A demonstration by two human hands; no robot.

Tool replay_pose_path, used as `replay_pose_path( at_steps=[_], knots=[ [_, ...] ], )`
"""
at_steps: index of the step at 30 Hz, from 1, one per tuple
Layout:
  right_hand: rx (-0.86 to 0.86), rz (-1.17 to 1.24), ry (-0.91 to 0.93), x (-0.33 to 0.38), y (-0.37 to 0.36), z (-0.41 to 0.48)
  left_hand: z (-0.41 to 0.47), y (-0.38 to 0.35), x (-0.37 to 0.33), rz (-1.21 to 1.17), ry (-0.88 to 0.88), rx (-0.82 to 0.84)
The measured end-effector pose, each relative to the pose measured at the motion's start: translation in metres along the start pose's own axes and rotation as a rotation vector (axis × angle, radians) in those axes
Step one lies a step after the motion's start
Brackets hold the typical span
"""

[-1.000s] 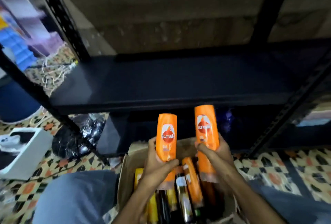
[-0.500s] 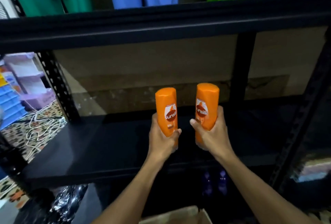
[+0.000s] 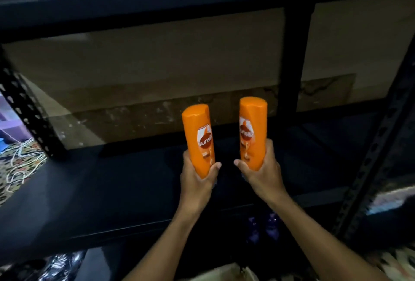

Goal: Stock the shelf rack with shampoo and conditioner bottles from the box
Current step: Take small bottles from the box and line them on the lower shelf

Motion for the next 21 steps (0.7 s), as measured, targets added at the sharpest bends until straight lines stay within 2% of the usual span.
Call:
replay_pose_path(
  at_steps=[7, 13, 21],
  knots=[
    [-0.015, -0.018, -0.056, -0.043, 0.056, 0.068, 0.066, -0.089, 0.002, -0.034, -0.001, 0.073],
    [-0.118, -0.034, -0.129, -0.076, 0.072, 0.105, 0.114, -0.161, 0.003, -0.055, 0.027, 0.076],
    [-0.169, -0.091, -0.128, -0.085, 0.071, 0.116, 0.146, -0.19, 0.012, -0.045, 0.033, 0.056]
  ],
)
Point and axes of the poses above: each hand's wrist, its own z-axis towards the middle knuckle, its own y-axis out of the back of the hand, x = y × z, the point moved 1 cm from there along z, towards the middle knuckle, and after that the axes turned 9 degrees about y, right-handed, at the moved point
